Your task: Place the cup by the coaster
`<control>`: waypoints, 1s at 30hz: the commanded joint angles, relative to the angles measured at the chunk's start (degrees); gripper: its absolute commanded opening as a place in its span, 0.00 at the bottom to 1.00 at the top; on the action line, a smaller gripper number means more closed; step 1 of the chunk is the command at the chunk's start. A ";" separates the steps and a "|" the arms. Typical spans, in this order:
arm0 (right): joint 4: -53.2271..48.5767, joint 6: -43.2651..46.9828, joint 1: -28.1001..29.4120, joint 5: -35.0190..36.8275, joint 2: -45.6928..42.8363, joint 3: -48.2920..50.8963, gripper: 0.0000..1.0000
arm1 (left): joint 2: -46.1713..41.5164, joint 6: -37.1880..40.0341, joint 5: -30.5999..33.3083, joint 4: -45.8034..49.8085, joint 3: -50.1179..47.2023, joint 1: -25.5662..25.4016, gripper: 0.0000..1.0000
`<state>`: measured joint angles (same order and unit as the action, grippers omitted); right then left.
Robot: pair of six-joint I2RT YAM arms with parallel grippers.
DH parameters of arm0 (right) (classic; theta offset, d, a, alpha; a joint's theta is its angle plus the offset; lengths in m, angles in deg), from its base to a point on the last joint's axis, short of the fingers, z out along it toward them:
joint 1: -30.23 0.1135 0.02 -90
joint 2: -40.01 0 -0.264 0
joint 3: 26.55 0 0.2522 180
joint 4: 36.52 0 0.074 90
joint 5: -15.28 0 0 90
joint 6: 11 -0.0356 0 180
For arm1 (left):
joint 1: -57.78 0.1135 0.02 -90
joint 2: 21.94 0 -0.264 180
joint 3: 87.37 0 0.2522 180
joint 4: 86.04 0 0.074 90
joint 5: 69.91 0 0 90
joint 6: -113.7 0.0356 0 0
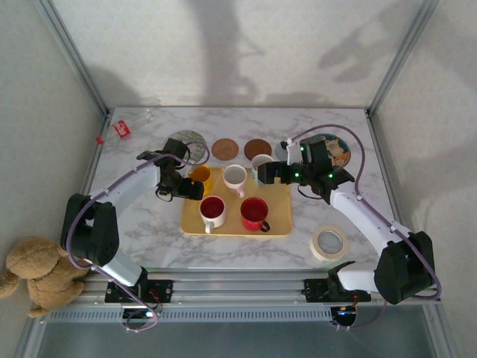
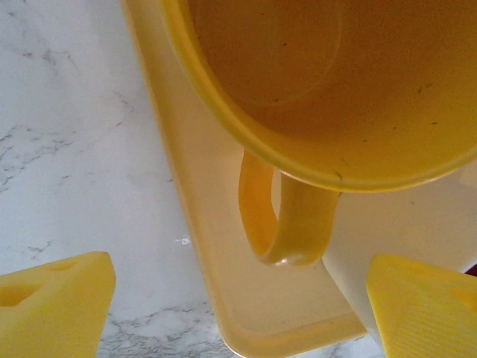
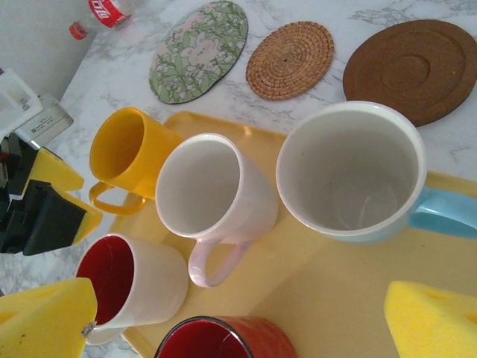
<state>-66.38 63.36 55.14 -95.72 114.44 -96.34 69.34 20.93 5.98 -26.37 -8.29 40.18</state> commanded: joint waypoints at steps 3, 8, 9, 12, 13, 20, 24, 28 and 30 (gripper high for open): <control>0.26 0.48 0.46 0.80 1.32 -1.66 0.99 | 1.45 0.64 -0.23 0.17 0.34 -0.67 0.84; 0.85 0.38 0.86 1.59 2.31 -1.27 0.99 | 2.82 1.01 -0.48 0.04 1.02 -0.94 0.81; 0.51 0.82 1.26 2.47 2.56 -1.42 0.99 | 3.30 1.01 -0.48 0.06 1.21 -1.03 0.80; 0.23 1.52 2.32 3.57 3.13 -1.88 0.99 | 4.25 1.27 -0.28 -0.15 1.63 -1.20 0.79; 0.43 1.48 2.42 3.50 3.25 -1.89 0.99 | 4.49 1.36 -0.36 -0.20 1.78 -1.24 0.79; 2.57 2.37 3.12 -1.00 2.65 0.55 0.99 | 5.65 0.84 -0.91 -1.64 1.74 -1.64 0.77; 2.97 1.97 3.37 -0.87 2.48 1.08 0.99 | 5.96 0.56 -0.34 -2.09 1.63 -1.91 0.76; 3.96 1.40 3.42 -1.12 3.04 0.92 0.99 | 5.42 0.57 0.22 -1.41 2.97 -1.91 0.76; 3.88 1.48 3.50 -1.31 3.35 0.66 0.99 | 4.92 0.52 0.60 -0.97 3.90 -1.91 0.77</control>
<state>-64.08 64.70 57.94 -95.83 117.48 -96.02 73.69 21.37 4.96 -27.72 -6.48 38.85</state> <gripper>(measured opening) 0.992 0.764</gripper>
